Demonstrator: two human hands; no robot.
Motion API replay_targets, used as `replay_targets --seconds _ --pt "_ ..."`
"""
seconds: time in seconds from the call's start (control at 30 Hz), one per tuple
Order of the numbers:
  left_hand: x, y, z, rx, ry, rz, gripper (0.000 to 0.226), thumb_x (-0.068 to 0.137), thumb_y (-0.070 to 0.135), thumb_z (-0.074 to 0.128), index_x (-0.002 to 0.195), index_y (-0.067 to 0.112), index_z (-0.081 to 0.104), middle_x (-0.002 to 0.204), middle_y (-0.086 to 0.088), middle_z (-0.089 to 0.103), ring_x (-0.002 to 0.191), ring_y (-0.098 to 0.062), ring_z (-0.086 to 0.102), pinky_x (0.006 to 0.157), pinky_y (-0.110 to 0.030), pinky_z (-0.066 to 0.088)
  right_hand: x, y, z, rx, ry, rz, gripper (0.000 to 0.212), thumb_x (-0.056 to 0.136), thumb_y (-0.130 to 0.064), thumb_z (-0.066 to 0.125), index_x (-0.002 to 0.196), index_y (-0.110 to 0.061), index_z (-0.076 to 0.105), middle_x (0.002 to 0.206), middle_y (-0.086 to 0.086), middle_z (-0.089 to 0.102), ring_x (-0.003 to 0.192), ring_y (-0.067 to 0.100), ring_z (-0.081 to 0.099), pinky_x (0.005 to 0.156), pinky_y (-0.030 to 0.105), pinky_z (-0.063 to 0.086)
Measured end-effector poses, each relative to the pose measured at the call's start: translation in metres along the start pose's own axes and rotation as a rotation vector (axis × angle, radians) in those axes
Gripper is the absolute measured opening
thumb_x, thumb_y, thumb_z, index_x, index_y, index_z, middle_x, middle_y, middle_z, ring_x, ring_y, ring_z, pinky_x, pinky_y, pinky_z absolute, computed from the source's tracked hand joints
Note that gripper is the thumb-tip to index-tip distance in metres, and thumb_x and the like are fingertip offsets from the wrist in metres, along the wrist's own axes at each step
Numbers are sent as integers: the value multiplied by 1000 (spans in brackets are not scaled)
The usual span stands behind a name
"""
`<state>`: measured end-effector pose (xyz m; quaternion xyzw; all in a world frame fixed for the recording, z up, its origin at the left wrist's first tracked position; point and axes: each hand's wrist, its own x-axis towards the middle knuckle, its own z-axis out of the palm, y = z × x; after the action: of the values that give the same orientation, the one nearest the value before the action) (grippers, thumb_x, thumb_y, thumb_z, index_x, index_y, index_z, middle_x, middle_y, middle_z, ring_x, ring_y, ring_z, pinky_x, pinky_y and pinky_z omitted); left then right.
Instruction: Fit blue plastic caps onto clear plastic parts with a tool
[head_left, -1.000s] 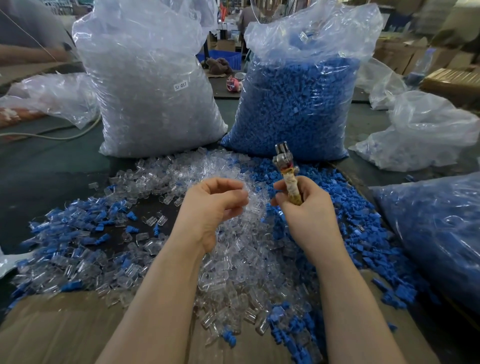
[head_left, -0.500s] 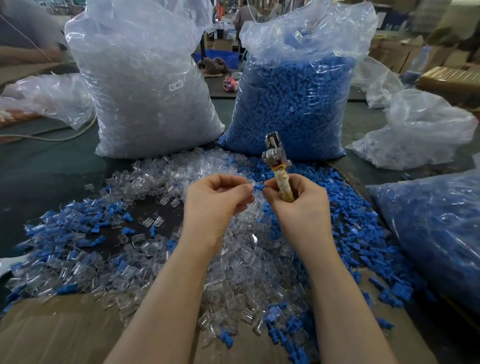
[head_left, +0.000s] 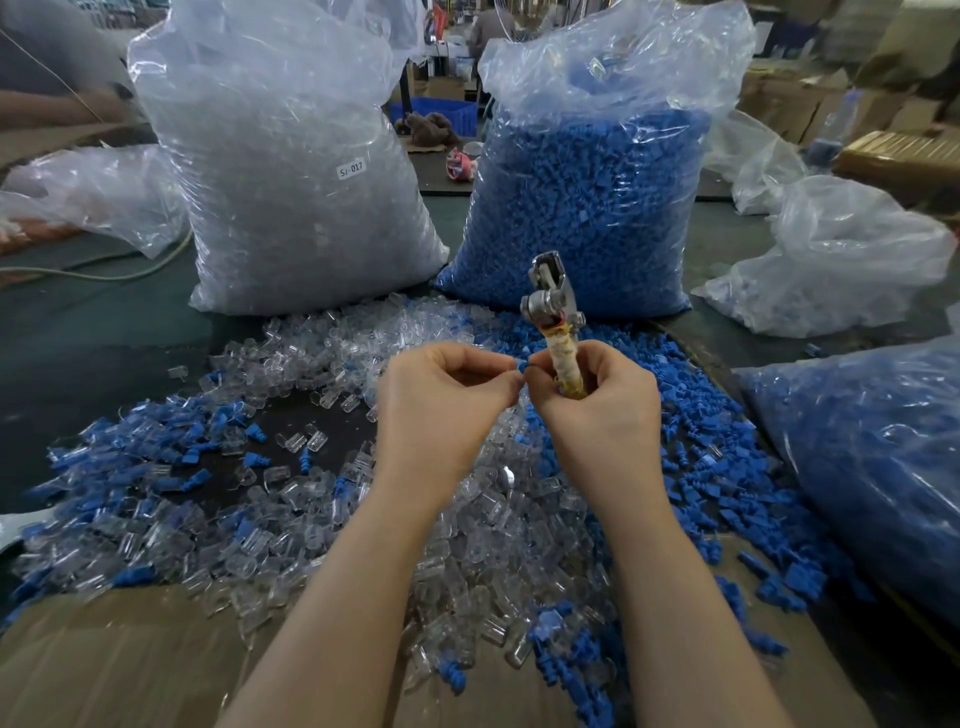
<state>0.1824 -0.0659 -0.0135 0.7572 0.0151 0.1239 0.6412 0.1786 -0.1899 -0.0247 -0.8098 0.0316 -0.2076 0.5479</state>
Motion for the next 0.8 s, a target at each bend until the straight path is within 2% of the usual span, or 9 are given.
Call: replay_targets --seconds 0.13,0.2,0.27,0.37,0.53,0.67,0.73,0.8 --pt "-1 0 3 39 5 64 25 74 9 83 68 31 74 64 8 73 64 -9 71 62 -28 58 0 0 -1 20 -11 11 3 84 -23 72 84 -21 70 72 -7 69 68 11 64 69 42 56" --pt "-1 -1 3 65 16 95 27 75 8 82 68 33 73 64 12 72 62 -4 69 57 -18 53 1 -1 -3 57 -47 26 4 86 -20 71 83 -23 70 70 -8 69 57 7 58 57 31 52" --pt "-2 -1 2 80 25 113 27 75 8 81 69 33 72 65 13 72 63 -3 69 58 -15 52 0 -1 -5 102 -87 41 14 87 -14 69 80 -26 70 68 -7 68 49 4 48 48 21 42" --pt "-2 -2 2 79 29 132 26 75 10 83 69 33 72 66 15 72 63 -2 69 57 -13 51 0 -3 -5 163 -107 85 20 88 -9 68 78 -27 70 75 -3 69 60 18 55 52 23 45" --pt "-1 -5 3 95 56 147 22 78 15 82 70 32 71 66 15 72 66 -4 70 63 -23 57 2 -5 -4 252 -130 154 16 88 -10 70 80 -24 70 78 -3 70 68 20 62 56 16 52" --pt "-1 -6 3 75 55 122 20 80 14 81 72 29 71 67 11 72 65 -6 71 63 -23 58 4 -3 -2 280 -131 149 14 86 -11 72 81 -23 69 78 -8 70 74 9 66 60 10 51" --pt "0 -6 3 17 48 78 17 81 12 79 74 25 72 67 7 73 65 -9 71 65 -24 59 4 0 -5 250 -152 132 12 87 -12 71 82 -24 68 79 -6 71 75 12 65 60 14 53" --pt "2 -6 1 -90 35 14 13 83 8 77 78 19 71 68 3 74 67 -12 73 66 -24 58 4 3 -10 167 -214 111 10 87 -15 69 83 -25 68 81 1 70 78 20 64 64 25 55"
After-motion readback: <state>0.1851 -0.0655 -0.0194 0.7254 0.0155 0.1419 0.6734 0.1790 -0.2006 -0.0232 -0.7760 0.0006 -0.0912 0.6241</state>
